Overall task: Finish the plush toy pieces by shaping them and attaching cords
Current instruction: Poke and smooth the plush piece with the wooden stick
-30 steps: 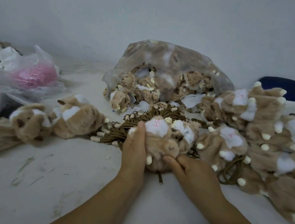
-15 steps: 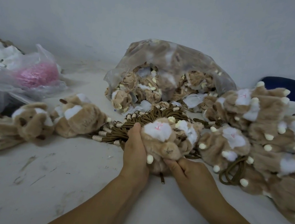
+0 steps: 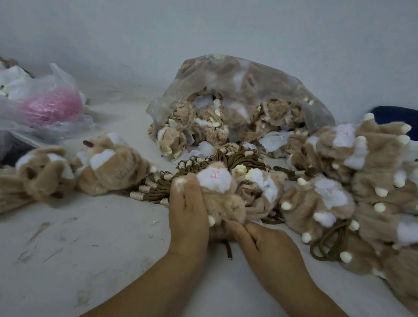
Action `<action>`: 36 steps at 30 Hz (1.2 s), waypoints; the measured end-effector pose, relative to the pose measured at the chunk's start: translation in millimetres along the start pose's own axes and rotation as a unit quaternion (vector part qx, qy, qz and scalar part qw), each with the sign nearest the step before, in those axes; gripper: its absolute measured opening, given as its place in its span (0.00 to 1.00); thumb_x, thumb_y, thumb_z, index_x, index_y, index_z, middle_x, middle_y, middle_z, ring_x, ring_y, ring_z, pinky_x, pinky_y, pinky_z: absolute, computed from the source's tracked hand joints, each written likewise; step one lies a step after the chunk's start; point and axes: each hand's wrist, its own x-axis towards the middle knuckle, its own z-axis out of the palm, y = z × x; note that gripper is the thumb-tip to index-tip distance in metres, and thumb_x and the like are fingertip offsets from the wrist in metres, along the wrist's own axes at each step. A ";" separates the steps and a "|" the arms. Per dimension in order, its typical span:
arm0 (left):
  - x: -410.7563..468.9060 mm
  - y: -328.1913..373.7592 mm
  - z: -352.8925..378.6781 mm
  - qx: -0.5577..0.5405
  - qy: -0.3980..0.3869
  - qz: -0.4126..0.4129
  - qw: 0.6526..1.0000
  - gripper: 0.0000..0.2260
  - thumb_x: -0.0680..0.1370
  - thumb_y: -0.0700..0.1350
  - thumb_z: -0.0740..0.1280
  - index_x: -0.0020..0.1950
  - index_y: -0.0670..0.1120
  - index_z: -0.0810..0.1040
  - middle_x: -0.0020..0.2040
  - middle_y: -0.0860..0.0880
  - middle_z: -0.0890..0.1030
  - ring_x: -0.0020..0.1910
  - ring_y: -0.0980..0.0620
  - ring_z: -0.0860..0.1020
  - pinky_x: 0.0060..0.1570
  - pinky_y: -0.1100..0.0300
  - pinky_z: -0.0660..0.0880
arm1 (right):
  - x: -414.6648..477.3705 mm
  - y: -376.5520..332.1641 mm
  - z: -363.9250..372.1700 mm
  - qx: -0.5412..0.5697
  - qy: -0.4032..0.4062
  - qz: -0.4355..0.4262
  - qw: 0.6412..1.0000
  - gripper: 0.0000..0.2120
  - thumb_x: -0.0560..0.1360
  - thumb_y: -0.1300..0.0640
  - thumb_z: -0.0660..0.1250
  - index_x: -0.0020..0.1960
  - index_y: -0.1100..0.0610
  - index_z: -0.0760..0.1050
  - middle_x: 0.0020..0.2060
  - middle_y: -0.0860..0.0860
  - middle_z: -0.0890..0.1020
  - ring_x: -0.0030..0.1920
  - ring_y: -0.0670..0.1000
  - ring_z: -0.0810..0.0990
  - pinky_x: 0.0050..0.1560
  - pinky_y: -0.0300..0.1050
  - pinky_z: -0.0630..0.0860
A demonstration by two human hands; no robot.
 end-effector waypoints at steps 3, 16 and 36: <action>2.0 -0.7 -1.0 -0.007 -0.002 -0.005 1.000 0.09 0.84 0.52 0.58 0.50 0.51 0.75 0.45 0.54 0.80 0.39 0.69 0.79 0.34 0.75 0.72 | -1.1 3.3 -0.3 -0.015 -0.002 0.004 1.000 0.26 0.67 0.28 0.40 0.29 0.48 0.60 0.23 0.46 0.67 0.28 0.44 0.69 0.31 0.42 0.65; -7.6 -2.3 10.5 -0.069 -0.093 -0.091 0.989 0.25 0.75 0.68 0.57 0.57 0.53 0.81 0.52 0.52 0.86 0.53 0.55 0.83 0.57 0.54 0.79 | -0.4 -2.4 8.6 0.016 0.033 0.039 0.999 0.20 0.74 0.35 0.49 0.29 0.45 0.62 0.25 0.45 0.70 0.33 0.51 0.75 0.36 0.49 0.71; 14.0 7.9 -2.1 -0.127 -0.037 -0.221 0.966 0.23 0.80 0.61 0.61 0.56 0.43 0.82 0.50 0.43 0.86 0.50 0.45 0.85 0.51 0.50 0.81 | -2.0 9.0 -2.0 -0.103 0.066 -0.032 0.992 0.26 0.71 0.30 0.43 0.28 0.48 0.61 0.22 0.46 0.67 0.27 0.48 0.72 0.30 0.45 0.66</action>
